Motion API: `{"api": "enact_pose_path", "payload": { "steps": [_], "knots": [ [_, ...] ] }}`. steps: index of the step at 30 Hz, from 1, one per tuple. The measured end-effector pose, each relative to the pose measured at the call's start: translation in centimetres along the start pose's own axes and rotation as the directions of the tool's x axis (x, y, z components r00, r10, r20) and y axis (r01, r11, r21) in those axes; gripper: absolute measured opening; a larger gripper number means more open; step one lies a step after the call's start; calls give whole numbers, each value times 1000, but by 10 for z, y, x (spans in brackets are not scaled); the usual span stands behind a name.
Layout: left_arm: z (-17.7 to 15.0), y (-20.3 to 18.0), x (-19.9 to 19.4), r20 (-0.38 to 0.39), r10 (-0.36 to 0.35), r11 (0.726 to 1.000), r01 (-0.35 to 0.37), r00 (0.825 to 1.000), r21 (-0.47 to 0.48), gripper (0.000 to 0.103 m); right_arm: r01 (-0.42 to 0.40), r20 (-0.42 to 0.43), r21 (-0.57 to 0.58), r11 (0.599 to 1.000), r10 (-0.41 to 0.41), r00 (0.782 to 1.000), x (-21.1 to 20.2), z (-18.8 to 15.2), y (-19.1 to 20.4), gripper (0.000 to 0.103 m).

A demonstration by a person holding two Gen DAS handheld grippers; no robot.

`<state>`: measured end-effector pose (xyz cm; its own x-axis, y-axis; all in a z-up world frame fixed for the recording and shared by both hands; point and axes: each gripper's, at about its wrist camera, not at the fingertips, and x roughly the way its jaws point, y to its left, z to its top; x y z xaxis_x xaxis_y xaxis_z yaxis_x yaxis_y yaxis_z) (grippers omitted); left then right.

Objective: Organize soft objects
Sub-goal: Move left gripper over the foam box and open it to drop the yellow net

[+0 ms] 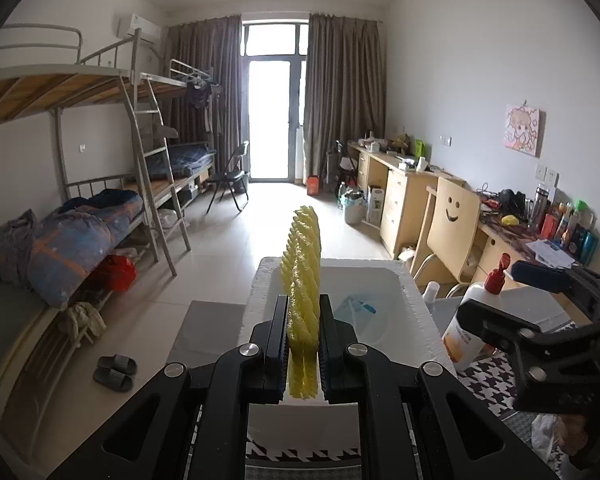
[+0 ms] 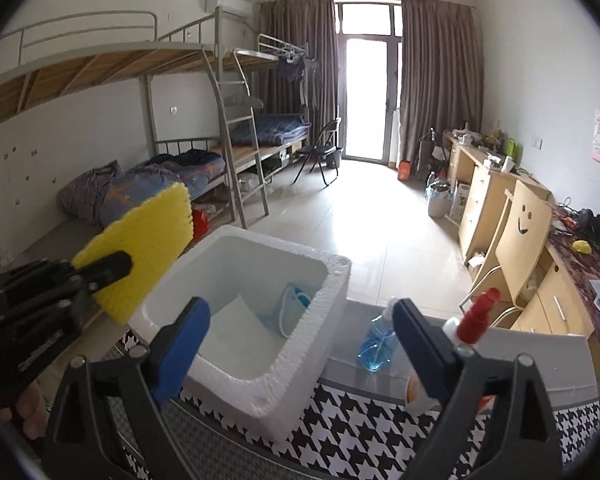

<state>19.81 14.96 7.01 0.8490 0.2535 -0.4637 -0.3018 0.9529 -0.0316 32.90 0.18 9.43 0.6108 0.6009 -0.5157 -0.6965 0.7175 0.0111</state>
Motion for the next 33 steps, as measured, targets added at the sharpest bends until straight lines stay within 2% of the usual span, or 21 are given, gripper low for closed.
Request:
{"api": "enact_pose_path", "payload": {
  "steps": [11, 22, 33],
  "knots": [
    [3, -19, 13, -30, -18, 999, 19, 999, 28, 13, 20, 28, -4, 1000, -20, 999, -22, -16, -12, 95],
    [7, -28, 39, -100, -31, 999, 36, 995, 41, 13, 53, 19, 9, 999, -53, 998, -33, -36, -29, 95],
    [6, -35, 59, -138, -22, 998, 30, 990, 57, 13, 67, 0, 40, 997, -67, 998, -38, -48, -41, 95]
  ]
}}
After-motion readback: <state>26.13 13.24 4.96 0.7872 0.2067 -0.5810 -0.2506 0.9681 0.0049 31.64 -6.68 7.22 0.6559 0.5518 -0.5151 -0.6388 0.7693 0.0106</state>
